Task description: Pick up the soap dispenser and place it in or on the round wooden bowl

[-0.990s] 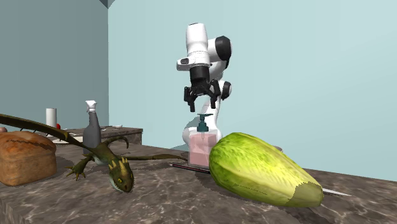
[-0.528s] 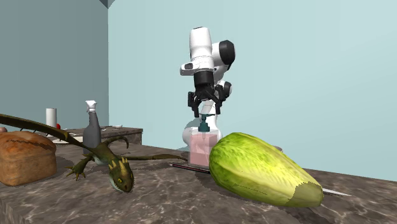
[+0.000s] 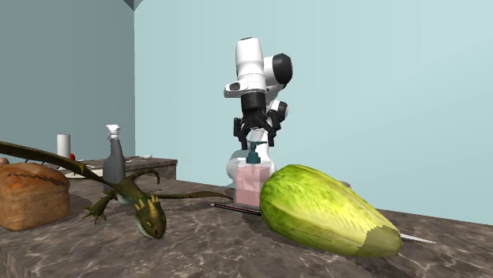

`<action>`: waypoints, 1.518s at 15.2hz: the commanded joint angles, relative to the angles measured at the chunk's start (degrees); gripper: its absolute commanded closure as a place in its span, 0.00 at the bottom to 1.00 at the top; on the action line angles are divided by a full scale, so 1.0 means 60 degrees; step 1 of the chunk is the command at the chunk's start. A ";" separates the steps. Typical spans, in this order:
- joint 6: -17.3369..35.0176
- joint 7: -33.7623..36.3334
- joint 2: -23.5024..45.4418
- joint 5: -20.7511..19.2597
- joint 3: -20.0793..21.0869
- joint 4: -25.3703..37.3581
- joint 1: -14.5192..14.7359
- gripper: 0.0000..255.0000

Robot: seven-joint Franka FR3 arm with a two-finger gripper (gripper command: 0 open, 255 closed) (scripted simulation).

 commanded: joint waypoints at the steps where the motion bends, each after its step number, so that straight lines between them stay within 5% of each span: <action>1: 0.0003 0.0000 0.0001 0.0000 0.0001 -0.0001 0.0000 0.00; 2: 0.0003 0.0000 0.0001 0.0000 0.0001 -0.0001 0.0000 1.00; 11: 0.0002 0.0000 0.0001 0.0001 0.0002 -0.0001 -0.0001 1.00; 23: -0.1403 0.0267 0.0513 -0.0225 -0.0152 0.1925 -0.0117 1.00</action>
